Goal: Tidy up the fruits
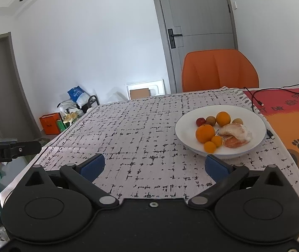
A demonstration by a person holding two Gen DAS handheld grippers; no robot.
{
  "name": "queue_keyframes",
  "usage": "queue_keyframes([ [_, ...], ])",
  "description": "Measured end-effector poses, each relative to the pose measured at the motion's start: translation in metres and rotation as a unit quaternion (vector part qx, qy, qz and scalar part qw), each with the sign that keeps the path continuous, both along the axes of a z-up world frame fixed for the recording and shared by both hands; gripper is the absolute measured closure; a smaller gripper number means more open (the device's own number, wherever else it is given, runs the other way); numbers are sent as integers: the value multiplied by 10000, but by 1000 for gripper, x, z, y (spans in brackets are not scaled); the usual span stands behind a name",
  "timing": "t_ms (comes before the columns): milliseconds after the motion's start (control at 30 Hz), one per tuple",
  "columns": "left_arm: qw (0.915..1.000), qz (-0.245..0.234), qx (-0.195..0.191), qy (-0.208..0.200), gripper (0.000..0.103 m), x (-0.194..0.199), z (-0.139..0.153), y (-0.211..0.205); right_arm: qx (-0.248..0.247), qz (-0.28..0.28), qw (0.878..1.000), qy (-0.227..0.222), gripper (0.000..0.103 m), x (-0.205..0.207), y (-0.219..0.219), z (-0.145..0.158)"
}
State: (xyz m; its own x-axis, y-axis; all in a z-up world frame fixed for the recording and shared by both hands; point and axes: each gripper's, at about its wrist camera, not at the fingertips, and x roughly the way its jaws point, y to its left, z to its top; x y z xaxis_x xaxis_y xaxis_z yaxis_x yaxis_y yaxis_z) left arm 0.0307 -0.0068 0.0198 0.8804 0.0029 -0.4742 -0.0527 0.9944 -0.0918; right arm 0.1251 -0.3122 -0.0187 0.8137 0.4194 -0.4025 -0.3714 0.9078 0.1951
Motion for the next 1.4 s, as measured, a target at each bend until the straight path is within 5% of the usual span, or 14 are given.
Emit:
queue_keyframes([
  [1400, 9999, 71, 60, 67, 0, -20, -5, -6, -77, 22, 10000, -40, 0, -18, 3, 1],
])
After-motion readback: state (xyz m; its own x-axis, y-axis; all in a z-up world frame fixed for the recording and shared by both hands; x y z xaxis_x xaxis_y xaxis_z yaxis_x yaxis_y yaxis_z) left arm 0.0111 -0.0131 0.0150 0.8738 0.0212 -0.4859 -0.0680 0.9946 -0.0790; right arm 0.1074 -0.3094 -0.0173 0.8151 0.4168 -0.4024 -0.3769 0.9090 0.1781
